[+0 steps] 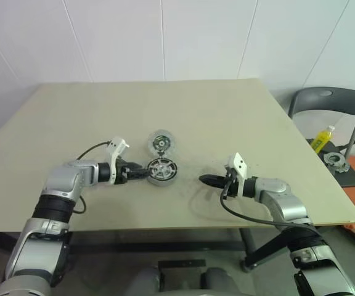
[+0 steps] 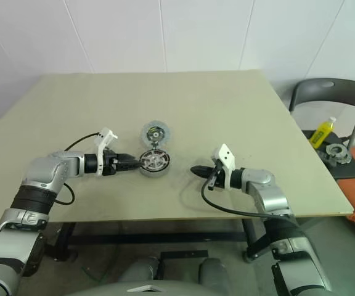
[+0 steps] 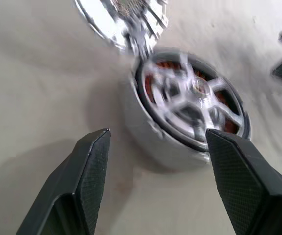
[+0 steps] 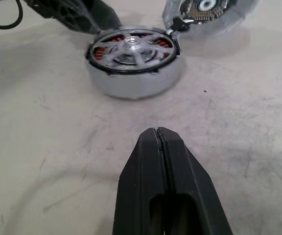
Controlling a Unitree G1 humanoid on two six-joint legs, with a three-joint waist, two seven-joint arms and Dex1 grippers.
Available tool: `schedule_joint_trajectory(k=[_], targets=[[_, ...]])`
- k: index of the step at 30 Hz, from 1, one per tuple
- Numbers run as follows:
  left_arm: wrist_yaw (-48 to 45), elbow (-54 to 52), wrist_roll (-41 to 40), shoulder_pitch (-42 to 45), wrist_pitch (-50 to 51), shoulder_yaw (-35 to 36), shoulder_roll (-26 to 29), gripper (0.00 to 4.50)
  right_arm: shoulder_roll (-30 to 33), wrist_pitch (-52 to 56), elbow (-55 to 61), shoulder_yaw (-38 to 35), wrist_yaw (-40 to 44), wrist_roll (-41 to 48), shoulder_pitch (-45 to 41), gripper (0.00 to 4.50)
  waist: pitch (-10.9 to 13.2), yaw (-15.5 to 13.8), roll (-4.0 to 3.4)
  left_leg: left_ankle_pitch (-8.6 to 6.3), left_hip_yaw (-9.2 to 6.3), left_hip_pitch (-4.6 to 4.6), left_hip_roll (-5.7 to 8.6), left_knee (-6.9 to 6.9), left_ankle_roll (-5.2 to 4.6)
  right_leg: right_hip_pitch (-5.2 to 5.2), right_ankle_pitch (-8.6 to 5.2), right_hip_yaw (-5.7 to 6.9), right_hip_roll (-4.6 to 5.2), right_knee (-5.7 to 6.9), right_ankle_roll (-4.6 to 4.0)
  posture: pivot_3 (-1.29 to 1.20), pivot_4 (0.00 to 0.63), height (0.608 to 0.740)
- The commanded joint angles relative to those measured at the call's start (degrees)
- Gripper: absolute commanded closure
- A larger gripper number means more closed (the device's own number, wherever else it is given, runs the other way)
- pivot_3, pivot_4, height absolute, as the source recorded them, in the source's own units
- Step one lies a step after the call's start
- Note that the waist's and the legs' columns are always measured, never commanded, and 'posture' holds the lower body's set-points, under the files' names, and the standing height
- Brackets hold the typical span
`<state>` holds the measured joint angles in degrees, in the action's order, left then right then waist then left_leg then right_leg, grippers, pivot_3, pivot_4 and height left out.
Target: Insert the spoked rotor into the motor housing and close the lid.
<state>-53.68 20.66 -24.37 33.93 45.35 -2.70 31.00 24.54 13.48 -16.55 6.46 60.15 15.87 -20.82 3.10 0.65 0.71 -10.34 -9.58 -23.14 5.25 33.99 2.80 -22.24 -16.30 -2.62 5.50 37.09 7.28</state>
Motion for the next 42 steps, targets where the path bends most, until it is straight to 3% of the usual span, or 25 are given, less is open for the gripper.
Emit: schedule_joint_trajectory(k=[1, 10, 14, 21, 35, 40, 42], targets=[[1.5, -0.6, -2.2, 3.0, -0.7, 4.8, -1.0, 1.18, -0.4, -0.9, 0.7, 0.1, 0.2, -0.1, -1.4, 4.5, 0.0, 0.0, 0.0, 0.0, 0.0, 0.0, 0.0, 0.0, 0.0, 0.01, 0.04, 0.0, 0.0, 0.0, 0.08, 0.0, 0.0, 0.74], [2.8, -2.1, 1.8, 2.4, -12.8, 3.9, -4.0, 1.18, -1.1, -0.3, 0.9, 0.1, -0.5, -0.3, -1.3, 4.5, 0.0, 0.2, 0.0, 0.02, 0.04, 0.02, 0.01, 0.0, -0.01, 0.0, 0.09, -0.02, -0.01, 0.03, 0.14, 0.0, 0.0, 0.74], [-0.4, -3.7, 1.3, -0.2, -19.0, 3.7, -5.8, 2.04, -1.0, 0.7, 2.3, -0.2, -0.6, 0.0, -1.1, 4.5, 0.0, 0.1, 0.0, 0.02, 0.06, 0.02, 0.01, 0.01, -0.02, 0.02, 0.1, -0.03, 0.0, 0.02, 0.14, 0.0, 0.0, 0.74], [-4.7, -2.8, 3.1, -6.1, -30.2, 1.9, -9.0, 4.45, 0.1, 2.0, 4.3, -1.0, 0.3, 1.0, -2.2, 4.5, 0.0, 0.1, 0.0, 0.03, 0.07, 0.04, 0.0, 0.04, -0.02, 0.03, 0.11, -0.03, -0.01, 0.05, 0.11, 0.0, 0.0, 0.74], [-0.3, 10.3, 13.6, -3.8, -45.3, -2.4, -13.7, 4.48, 0.9, 4.8, 9.6, -0.8, 1.7, 2.8, -2.0, 4.5, 0.0, -0.1, 0.01, 0.03, 0.07, 0.04, 0.02, 0.14, -0.03, 0.08, 0.16, -0.02, -0.01, 0.04, 0.16, 0.0, 0.0, 0.74], [-0.9, 13.4, 22.7, -5.0, -41.6, -10.6, -10.8, 4.48, 1.0, 4.8, 10.6, -0.6, 1.2, 2.6, -1.2, 4.5, -0.2, -0.1, -0.04, 0.03, 0.07, 0.16, 0.04, 0.13, -0.03, 0.22, 0.17, -0.02, -0.02, 0.03, 0.19, 0.0, 0.0, 0.74], [-3.4, 11.8, 23.6, -6.2, -38.2, -12.8, -9.2, 4.48, 1.1, 4.9, 10.8, -0.6, 0.9, 2.6, -1.0, 4.5, -0.3, 0.0, -0.16, -0.04, 0.12, 0.69, 0.04, 0.05, 0.03, 0.77, 0.07, -0.02, -0.01, -0.1, 0.19, 0.0, 0.0, 0.74]])
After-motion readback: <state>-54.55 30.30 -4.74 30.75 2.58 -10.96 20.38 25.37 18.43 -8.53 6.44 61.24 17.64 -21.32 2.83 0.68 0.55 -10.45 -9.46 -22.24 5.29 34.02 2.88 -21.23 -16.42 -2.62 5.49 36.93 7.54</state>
